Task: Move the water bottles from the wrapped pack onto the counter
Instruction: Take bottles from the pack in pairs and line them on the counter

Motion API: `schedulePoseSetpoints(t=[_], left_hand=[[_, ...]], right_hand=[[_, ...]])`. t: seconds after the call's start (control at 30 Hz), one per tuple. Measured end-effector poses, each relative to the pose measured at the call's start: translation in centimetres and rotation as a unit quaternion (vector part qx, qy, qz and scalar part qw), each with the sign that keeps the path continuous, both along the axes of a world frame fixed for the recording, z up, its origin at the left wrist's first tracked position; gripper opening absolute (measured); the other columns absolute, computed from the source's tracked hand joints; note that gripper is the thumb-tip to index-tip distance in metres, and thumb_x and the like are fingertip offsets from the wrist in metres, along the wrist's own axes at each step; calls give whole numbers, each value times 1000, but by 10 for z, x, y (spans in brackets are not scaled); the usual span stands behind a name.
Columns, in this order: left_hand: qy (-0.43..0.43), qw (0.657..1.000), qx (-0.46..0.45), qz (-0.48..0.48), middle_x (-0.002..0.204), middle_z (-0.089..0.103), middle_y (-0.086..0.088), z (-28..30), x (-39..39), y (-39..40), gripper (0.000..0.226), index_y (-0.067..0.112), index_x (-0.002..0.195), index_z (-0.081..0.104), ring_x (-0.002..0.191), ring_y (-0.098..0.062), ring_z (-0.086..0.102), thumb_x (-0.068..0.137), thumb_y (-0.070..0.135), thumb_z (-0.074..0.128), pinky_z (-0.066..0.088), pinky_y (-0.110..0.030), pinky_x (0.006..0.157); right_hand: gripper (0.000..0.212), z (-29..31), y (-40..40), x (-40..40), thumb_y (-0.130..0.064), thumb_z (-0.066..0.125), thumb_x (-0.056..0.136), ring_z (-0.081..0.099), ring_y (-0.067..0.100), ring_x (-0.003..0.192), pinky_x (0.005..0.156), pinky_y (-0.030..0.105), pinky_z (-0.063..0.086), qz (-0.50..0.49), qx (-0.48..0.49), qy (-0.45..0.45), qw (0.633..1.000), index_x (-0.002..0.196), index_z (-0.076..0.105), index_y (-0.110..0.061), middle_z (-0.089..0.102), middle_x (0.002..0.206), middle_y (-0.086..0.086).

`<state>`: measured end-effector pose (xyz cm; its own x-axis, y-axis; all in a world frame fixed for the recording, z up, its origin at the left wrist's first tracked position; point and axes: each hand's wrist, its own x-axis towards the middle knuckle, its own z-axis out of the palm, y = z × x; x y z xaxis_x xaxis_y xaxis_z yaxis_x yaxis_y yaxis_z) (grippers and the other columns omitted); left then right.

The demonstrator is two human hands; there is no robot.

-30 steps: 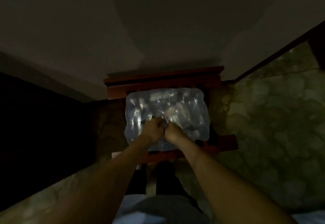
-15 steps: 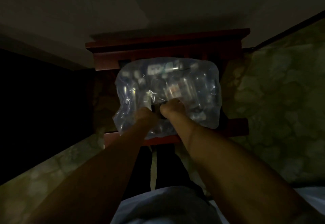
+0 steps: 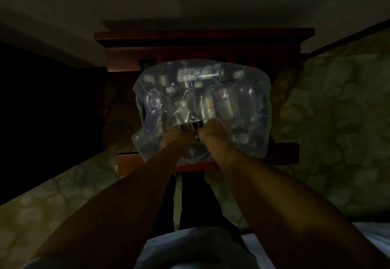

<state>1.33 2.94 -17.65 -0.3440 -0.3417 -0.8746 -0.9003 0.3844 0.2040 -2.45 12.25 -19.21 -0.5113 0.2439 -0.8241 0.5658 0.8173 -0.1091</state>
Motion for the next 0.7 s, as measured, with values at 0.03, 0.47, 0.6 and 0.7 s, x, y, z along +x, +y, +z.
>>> schedulePoseSetpoints(t=[0.03,0.47,0.6,0.7], left_hand=[[3,1000,12,16,88,69,-4,-2,1,0,38,15,108,68,72,-16,68,91,47,58,56,-29,58],[41,965,198,166,98,71,-5,54,-10,-18,24,23,98,72,81,-18,67,90,43,61,58,-30,67],[17,935,256,244,105,67,-14,84,-17,-23,32,11,108,68,85,-25,63,93,38,59,50,-30,62],[15,927,292,234,109,62,-20,106,-14,-25,43,5,123,59,93,-30,59,96,39,55,47,-33,68]], right_hand=[[26,-1,1,1,-19,64,85,66,29,103,82,33,53,1,6,9,1000,106,69,-5,70,111,13],[32,58,-13,-3,-36,56,88,68,27,90,76,32,56,-57,-52,68,995,99,71,-9,72,100,10],[39,93,-12,-14,-38,60,89,68,31,100,89,37,55,-145,-115,8,983,107,69,-5,71,109,14],[41,117,-7,-10,-26,64,89,63,37,111,99,46,50,-223,-168,-33,960,118,63,3,65,120,22]])
